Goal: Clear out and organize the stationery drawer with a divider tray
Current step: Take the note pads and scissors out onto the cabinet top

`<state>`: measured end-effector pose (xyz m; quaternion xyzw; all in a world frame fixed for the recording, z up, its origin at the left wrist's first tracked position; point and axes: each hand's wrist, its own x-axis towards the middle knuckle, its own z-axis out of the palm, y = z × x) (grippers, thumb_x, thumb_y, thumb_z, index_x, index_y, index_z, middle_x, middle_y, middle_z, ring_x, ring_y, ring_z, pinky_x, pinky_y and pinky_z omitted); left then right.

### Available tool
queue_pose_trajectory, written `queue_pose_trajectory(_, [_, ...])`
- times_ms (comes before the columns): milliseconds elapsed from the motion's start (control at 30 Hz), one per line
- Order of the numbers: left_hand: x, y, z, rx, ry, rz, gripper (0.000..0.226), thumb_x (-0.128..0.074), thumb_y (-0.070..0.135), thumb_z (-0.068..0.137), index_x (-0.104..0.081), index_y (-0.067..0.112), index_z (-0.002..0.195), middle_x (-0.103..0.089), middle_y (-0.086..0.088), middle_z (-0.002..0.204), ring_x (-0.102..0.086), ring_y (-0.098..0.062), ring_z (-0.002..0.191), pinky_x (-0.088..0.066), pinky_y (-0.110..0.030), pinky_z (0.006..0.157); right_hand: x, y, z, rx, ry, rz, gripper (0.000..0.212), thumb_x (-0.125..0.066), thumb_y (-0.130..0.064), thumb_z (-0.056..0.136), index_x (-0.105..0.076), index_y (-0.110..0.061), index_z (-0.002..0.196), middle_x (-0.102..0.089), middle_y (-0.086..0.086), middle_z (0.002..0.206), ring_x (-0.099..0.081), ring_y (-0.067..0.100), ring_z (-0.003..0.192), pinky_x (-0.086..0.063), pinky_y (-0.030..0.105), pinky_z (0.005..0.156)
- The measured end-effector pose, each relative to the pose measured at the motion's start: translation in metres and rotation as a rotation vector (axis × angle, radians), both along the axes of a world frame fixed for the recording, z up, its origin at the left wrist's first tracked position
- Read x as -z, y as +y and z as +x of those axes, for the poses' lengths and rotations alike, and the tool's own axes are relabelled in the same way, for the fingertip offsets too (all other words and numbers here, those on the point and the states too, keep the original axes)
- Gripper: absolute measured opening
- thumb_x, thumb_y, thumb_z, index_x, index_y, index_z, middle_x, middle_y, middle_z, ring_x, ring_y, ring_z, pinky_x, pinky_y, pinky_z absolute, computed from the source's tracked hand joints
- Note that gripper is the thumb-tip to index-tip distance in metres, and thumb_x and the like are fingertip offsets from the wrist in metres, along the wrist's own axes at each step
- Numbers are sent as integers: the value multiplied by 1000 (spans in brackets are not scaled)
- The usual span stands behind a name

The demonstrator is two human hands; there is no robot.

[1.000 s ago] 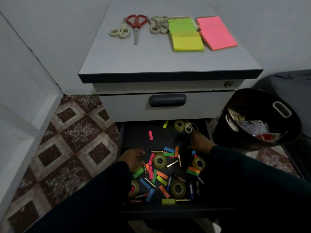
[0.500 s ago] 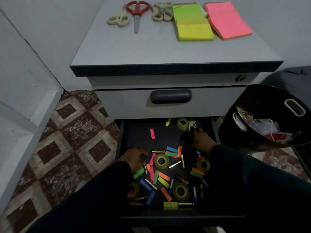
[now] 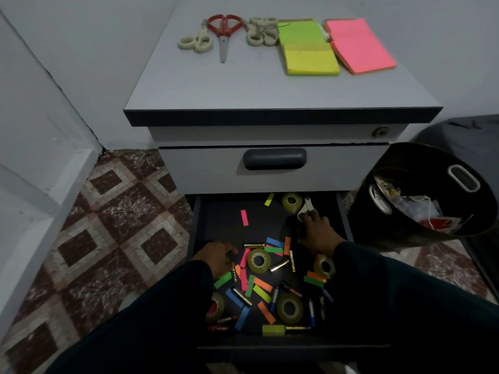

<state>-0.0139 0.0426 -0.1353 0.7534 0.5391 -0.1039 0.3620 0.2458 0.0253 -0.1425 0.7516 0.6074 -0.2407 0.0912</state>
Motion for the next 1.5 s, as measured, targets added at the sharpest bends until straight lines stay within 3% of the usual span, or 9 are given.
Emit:
queue_pose_trajectory(133, [0,1,1,12,14,0,44,-61,17,90,-51,17,133,-51,-5,137,-51,-19,122,-41,-26,103,1,-2,4,-44,6,-94,76,-57,-32,89,-17,-12,150,-17,15,154,-19,36,141,-24,41,114])
queue_pose_trajectory(333, [1,4,4,11,27,-9,45,-61,14,90,-51,15,134,-52,-6,137,-51,-19,123,-40,-24,103,-9,-20,-21,-144,-8,-132,52,-52,-31,92,-40,-7,137,-36,19,141,-37,37,127,-34,39,106])
queue_pose_trajectory(533, [-1,3,3,18,44,-27,46,-62,17,90,-50,16,134,-55,-6,134,-54,-19,119,-42,-26,102,-29,-28,-45,-92,283,-79,32,-55,-20,91,-59,-7,120,-61,13,122,-57,28,111,-46,35,92])
queue_pose_trajectory(667, [-1,2,2,17,45,-26,46,-61,17,90,-50,16,134,-53,-5,135,-53,-19,120,-42,-28,102,-23,-29,-32,-215,110,87,48,-49,-14,91,-43,-19,138,-48,8,137,-48,26,122,-39,31,99])
queue_pose_trajectory(800, [-1,3,3,35,44,-17,46,-60,17,91,-48,16,136,-51,-5,137,-51,-19,122,-41,-29,104,-9,-34,-17,-346,-143,47,59,-45,-19,93,-21,-18,148,-26,3,152,-32,28,133,-32,36,105])
queue_pose_trajectory(1000, [-1,1,4,37,45,-5,46,-60,16,91,-48,18,136,-50,-6,138,-51,-20,122,-41,-31,105,-3,-33,-14,-401,-183,74,52,-46,-16,93,-33,-18,143,-37,6,145,-36,26,131,-36,35,103])
queue_pose_trajectory(1133, [-4,-1,3,53,42,5,46,-59,17,91,-48,18,136,-49,-6,138,-52,-20,121,-41,-30,104,-8,-33,-15,-436,-167,64,55,-45,-13,93,-29,-15,146,-37,7,145,-35,25,131,-40,34,103])
queue_pose_trajectory(1333, [-23,-7,2,59,-9,99,47,-56,14,92,-46,19,137,-41,-8,143,-44,-22,128,-37,-27,105,-36,-33,-21,-389,-128,96,49,-50,-15,92,-37,-8,139,-42,11,138,-38,24,129,-35,29,103])
queue_pose_trajectory(1500, [-53,-15,-5,-38,-67,211,40,-54,18,93,-50,21,133,-48,-6,133,-51,-19,119,-41,-25,97,-79,-37,-26,-343,-51,172,44,-55,-19,91,-45,-9,132,-46,11,132,-45,26,124,-38,30,97])
